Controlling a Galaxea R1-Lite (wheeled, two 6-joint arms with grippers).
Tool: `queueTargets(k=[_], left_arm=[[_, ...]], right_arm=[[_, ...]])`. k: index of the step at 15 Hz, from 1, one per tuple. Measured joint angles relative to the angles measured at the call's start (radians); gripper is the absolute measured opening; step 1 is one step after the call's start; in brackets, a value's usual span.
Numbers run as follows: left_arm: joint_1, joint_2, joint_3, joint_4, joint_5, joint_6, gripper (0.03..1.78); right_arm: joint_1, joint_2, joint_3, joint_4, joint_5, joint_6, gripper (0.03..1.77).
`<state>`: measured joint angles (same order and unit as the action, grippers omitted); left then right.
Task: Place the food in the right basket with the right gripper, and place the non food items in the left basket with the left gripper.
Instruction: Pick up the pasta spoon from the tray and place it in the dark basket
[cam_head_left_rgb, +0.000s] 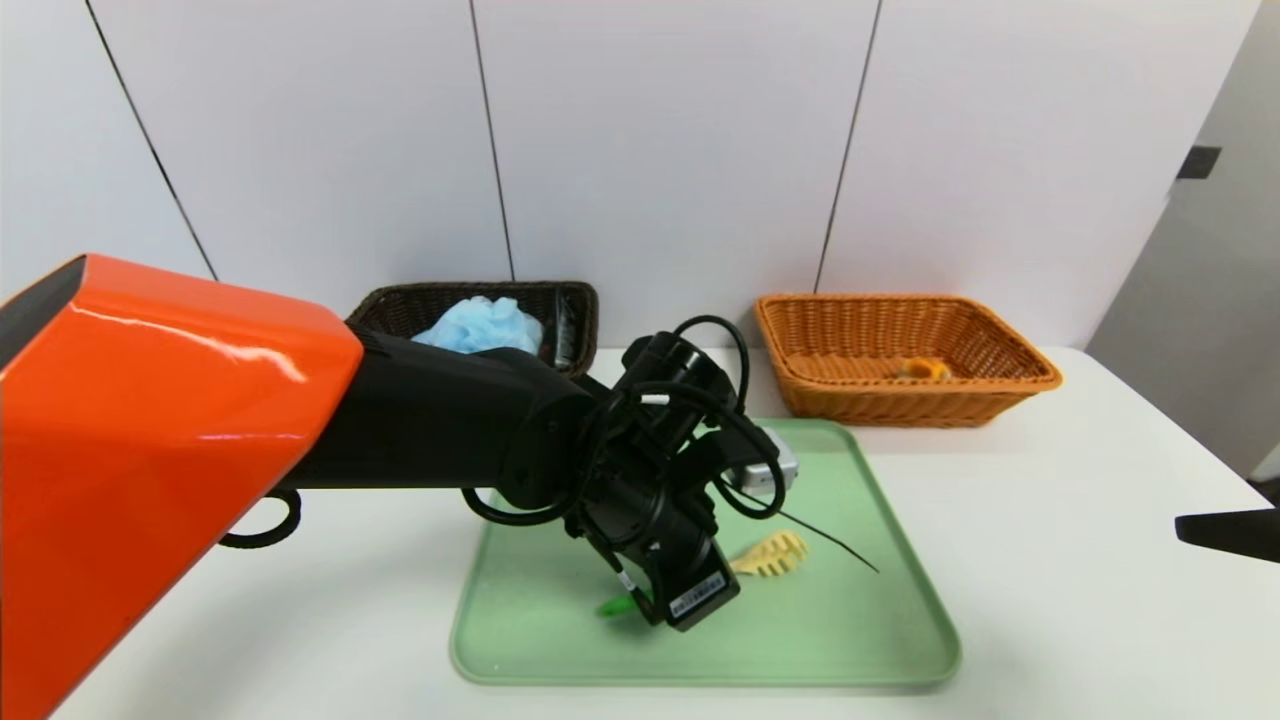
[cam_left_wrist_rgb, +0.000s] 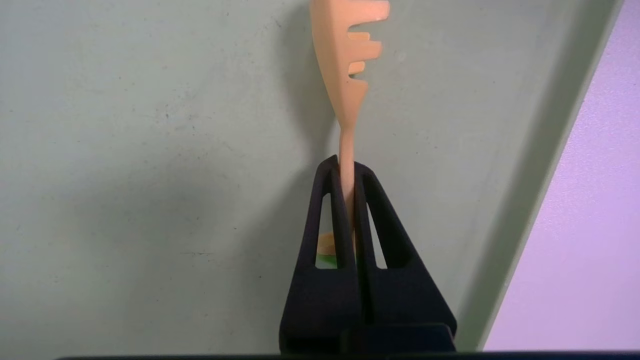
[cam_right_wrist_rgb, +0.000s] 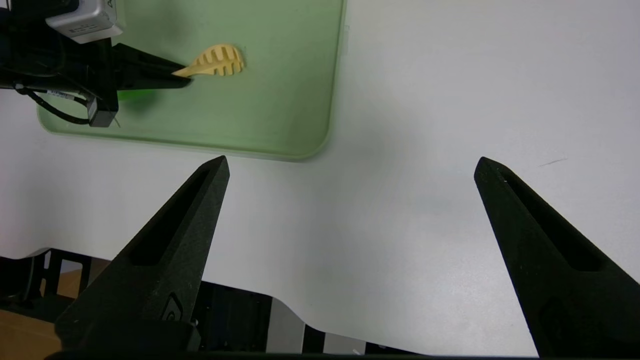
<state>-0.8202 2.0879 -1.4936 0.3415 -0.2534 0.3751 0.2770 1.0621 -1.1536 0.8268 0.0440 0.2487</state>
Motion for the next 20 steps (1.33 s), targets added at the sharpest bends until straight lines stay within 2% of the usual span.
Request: queueTargets(k=[6, 11, 14, 20], left_arm=[[0.000, -0.053, -0.010, -0.001, 0.001, -0.001, 0.08], [0.032, -0.196, -0.040, -0.001, 0.003, -0.029, 0.08], [0.119, -0.275, -0.089, 0.007, 0.007, -0.087, 0.08], [0.380, -0.347, -0.133, 0.008, -0.003, -0.079, 0.08]], right_arm=[[0.000, -0.007, 0.001, 0.000, 0.000, 0.001, 1.70], [-0.006, -0.007, 0.001, 0.000, 0.001, 0.010, 1.70], [-0.006, -0.008, 0.001, 0.000, 0.001, 0.011, 1.70], [-0.006, -0.007, 0.003, 0.001, 0.000, 0.009, 1.70]])
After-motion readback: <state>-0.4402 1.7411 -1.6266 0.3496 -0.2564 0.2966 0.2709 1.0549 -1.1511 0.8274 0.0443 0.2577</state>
